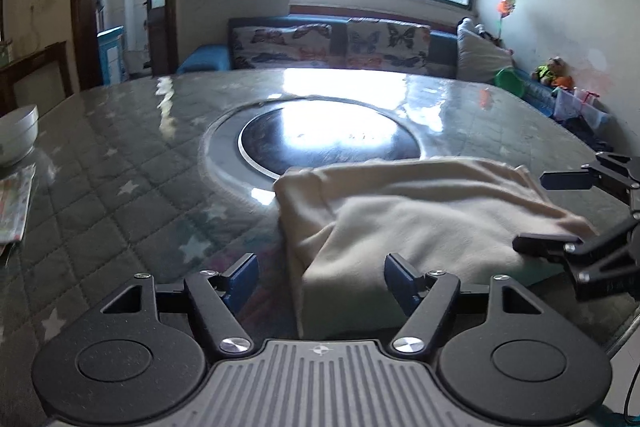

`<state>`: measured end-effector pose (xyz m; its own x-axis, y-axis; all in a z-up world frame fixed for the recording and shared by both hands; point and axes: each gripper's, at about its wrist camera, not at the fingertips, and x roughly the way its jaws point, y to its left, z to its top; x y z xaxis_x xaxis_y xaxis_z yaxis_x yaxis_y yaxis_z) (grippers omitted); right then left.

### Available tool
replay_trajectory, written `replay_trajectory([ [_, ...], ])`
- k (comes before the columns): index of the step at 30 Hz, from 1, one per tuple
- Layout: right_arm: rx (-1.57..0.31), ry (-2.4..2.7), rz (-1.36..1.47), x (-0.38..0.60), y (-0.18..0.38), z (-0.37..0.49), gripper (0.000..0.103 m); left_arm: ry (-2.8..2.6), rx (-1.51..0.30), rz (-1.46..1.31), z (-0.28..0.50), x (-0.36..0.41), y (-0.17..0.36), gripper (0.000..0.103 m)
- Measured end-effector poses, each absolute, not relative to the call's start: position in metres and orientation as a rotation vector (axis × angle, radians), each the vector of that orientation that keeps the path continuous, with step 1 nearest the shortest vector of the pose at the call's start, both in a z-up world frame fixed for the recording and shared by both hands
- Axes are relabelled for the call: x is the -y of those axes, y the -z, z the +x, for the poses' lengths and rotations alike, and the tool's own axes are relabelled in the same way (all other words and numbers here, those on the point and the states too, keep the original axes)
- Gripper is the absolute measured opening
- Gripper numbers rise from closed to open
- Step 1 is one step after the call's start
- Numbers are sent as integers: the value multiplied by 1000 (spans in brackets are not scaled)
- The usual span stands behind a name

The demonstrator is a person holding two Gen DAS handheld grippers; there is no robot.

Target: Fold clothes

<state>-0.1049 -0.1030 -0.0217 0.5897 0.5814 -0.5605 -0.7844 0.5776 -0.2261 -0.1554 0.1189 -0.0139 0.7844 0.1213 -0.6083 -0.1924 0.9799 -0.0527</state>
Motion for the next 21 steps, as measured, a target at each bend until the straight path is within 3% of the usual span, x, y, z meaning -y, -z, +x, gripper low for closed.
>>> replay_trajectory([
  [14, -240, -876, -640, 58, 27, -136, 99, -217, -646, -151, -152, -122, 12, 76],
  [21, -215, -805, -680, 73, 32, -144, 100, -227, -660, -156, -152, -127, 16, 77],
])
